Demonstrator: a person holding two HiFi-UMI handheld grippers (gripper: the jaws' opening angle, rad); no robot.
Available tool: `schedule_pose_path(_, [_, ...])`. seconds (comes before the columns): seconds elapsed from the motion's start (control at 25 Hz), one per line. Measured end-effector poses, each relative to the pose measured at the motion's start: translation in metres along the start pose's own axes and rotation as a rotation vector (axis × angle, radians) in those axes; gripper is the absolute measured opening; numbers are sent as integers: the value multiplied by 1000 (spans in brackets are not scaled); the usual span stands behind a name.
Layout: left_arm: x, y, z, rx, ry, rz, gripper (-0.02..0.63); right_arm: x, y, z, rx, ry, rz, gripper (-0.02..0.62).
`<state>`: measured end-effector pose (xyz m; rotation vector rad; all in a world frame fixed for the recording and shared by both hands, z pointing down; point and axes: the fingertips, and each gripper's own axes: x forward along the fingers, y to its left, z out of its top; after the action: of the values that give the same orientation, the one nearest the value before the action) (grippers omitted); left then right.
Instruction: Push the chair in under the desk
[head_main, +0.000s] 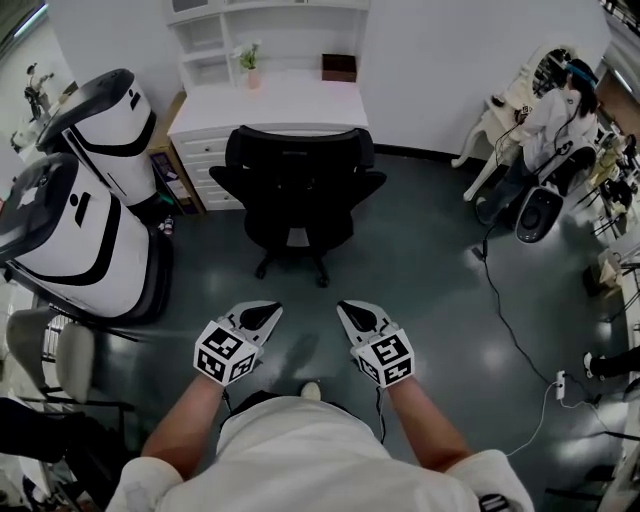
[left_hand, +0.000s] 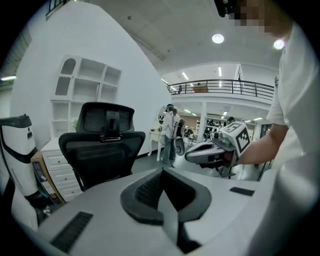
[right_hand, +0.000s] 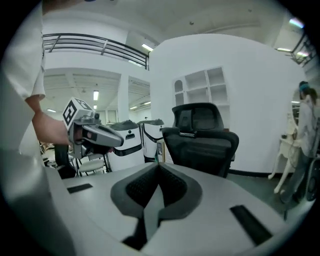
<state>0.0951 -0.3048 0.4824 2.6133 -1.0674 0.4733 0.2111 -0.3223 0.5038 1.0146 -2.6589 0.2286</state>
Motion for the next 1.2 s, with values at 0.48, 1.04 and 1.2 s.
schedule_pose_path(0.48, [-80,-13,-21,11,-4,-52,-3,-27,77,-13,65,-11,-36,3])
schedule_pose_path(1.04, [-172,-18,-61,-22,-29,-97,-3,-34,182,-3,41,-40,-78,3])
schedule_pose_path(1.2, [-197,-24,-72,-25,-29,-107,-3,-41,212,-7,48,-41,-90,3])
